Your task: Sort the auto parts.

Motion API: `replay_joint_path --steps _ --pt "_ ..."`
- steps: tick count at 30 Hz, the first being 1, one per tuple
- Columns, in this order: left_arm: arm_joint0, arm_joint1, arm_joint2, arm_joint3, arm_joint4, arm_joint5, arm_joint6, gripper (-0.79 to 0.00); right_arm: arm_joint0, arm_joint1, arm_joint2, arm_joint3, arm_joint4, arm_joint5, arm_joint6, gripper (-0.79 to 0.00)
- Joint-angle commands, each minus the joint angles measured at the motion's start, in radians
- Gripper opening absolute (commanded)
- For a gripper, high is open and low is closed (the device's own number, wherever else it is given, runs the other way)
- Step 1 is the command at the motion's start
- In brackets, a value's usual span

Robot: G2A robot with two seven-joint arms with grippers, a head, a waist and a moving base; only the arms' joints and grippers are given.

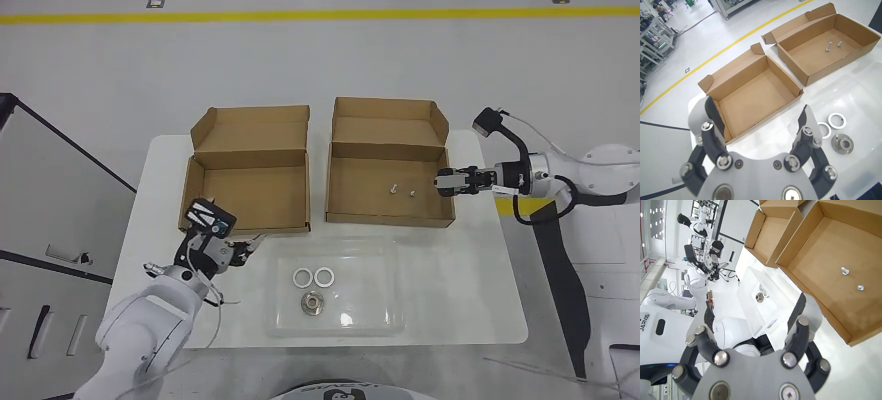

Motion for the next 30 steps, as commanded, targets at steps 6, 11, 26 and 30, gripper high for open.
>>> replay_joint_path --steps 6,11,26,30 --pt "0.0 0.001 0.054 0.0 0.031 -0.04 0.023 0.0 0.0 0.0 0.0 0.0 0.0 0.0 0.0 0.0" --pt "-0.036 0.0 0.097 0.0 0.02 -0.064 -0.02 0.0 0.0 0.0 0.0 0.0 0.0 0.0 0.0 0.0" --pt "-0.071 -0.001 0.143 0.0 -0.019 -0.102 -0.04 0.0 0.0 0.0 0.0 0.0 0.0 0.0 0.0 0.0" --pt "-0.071 -0.001 0.143 0.0 -0.019 -0.102 -0.04 0.0 0.0 0.0 0.0 0.0 0.0 0.0 0.0 0.0"
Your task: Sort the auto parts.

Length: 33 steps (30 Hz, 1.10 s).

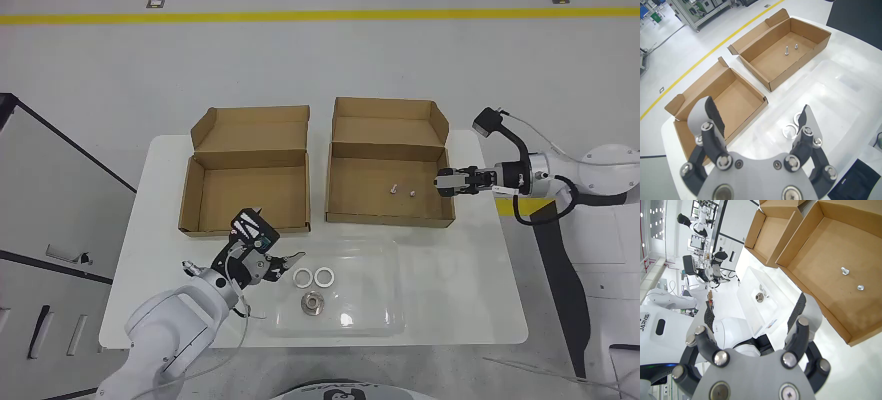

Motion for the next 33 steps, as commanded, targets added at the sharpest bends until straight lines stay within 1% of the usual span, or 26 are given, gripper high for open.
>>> replay_joint_path --steps 1,3,4,5,6,12,15,16,19,23,26,28,30,33 --pt "0.0 0.0 0.0 0.0 0.0 0.0 0.0 0.0 0.0 0.0 0.0 0.0 0.0 0.0 0.0 0.0" --pt "-0.005 0.0 0.01 0.002 -0.01 -0.009 0.003 0.0 0.0 0.0 0.0 0.0 0.0 0.0 0.0 0.0" --pt "-0.014 0.001 0.021 0.0 -0.009 -0.03 -0.015 0.0 0.0 0.0 0.0 0.0 0.0 0.0 0.0 0.0" --pt "-0.025 0.001 0.033 0.0 -0.008 -0.046 -0.063 0.0 0.0 0.0 0.0 0.0 0.0 0.0 0.0 0.0" --pt "-0.043 0.001 0.048 0.0 -0.024 -0.052 -0.133 0.0 0.0 0.0 0.0 0.0 0.0 0.0 0.0 0.0" --pt "-0.237 -0.015 0.153 0.0 -0.221 0.025 -0.516 0.0 0.0 0.0 0.0 0.0 0.0 0.0 0.0 0.0" --pt "-0.332 -0.022 0.218 0.0 -0.271 0.054 -0.693 0.0 0.0 0.0 0.0 0.0 0.0 0.0 0.0 0.0" --pt "-0.368 -0.025 0.238 0.0 -0.275 0.063 -0.724 0.0 0.0 0.0 0.0 0.0 0.0 0.0 0.0 0.0" --pt "-0.436 -0.032 0.297 0.006 -0.28 0.081 -0.807 0.0 0.0 0.0 0.0 0.0 0.0 0.0 0.0 0.0" --pt "-0.499 -0.038 0.357 0.031 -0.275 0.093 -0.908 0.0 0.0 0.0 0.0 0.0 0.0 0.0 0.0 0.0" --pt "-0.523 -0.04 0.385 0.063 -0.281 0.107 -0.954 0.0 0.0 0.0 0.0 0.0 0.0 0.0 0.0 0.0" --pt "-0.529 -0.04 0.397 0.088 -0.277 0.113 -0.956 0.0 0.0 0.0 0.0 0.0 0.0 0.0 0.0 0.0" --pt "-0.528 -0.04 0.399 0.091 -0.297 0.141 -0.956 0.0 0.0 0.0 0.0 0.0 0.0 0.0 0.0 0.0" --pt "-0.53 -0.038 0.402 0.088 -0.292 0.128 -0.956 0.0 0.0 0.0 0.0 0.0 0.0 0.0 0.0 0.0"
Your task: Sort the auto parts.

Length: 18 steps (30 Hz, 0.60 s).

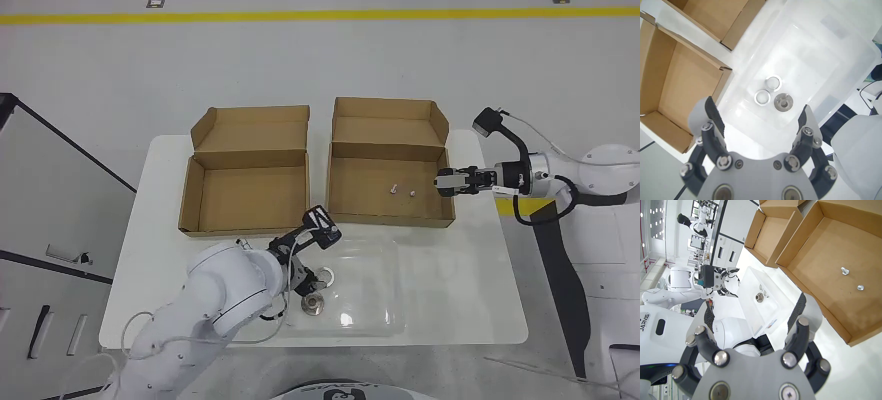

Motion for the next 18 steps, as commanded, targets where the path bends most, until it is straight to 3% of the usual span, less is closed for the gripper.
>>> replay_joint_path --steps 1,9,11,18 --pt "0.0 0.0 0.0 0.0 0.002 -0.004 0.0 0.0 0.0 0.0 0.0 0.0 0.0 0.0 0.0 0.0" --pt "0.018 0.002 0.002 0.0 -0.013 -0.017 0.053 0.0 0.0 0.0 0.0 0.0 0.0 0.0 0.0 0.0" --pt "0.018 0.005 0.001 -0.004 -0.005 -0.021 0.021 0.0 0.0 0.0 0.0 0.0 0.0 0.0 0.0 0.0" --pt "-0.013 0.018 0.091 0.053 -0.022 -0.034 0.0 0.0 0.0 0.0 0.0 0.0 0.0 0.0 0.0 0.0"
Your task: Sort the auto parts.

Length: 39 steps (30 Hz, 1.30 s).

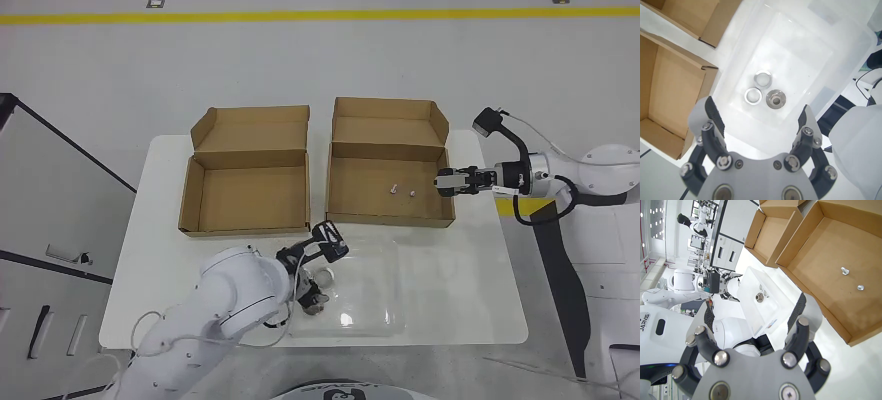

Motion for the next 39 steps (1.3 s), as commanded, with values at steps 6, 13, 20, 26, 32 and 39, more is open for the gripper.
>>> replay_joint_path --steps 6,13,20,26,32,39 --pt "-0.046 0.024 0.078 0.049 0.03 0.032 0.0 0.0 0.0 0.0 0.0 0.0 0.0 0.0 0.0 0.0" --pt "-0.077 0.056 0.128 0.068 -0.008 0.048 0.0 0.0 0.0 0.0 0.0 0.0 0.0 0.0 0.0 0.0" --pt "-0.137 0.1 0.185 0.098 -0.12 0.063 0.0 0.0 0.0 0.0 0.0 0.0 0.0 0.0 0.0 0.0" --pt "-0.212 0.142 0.251 0.119 -0.17 0.103 0.0 0.0 0.0 0.0 0.0 0.0 0.0 0.0 0.0 0.0" --pt "-0.296 0.173 0.328 0.144 -0.227 0.15 0.0 0.0 0.0 0.0 0.0 0.0 0.0 0.0 0.0 0.0" --pt "-0.322 0.18 0.356 0.155 -0.244 0.165 0.0 0.0 0.0 0.0 0.0 0.0 0.0 0.0 0.0 0.0"
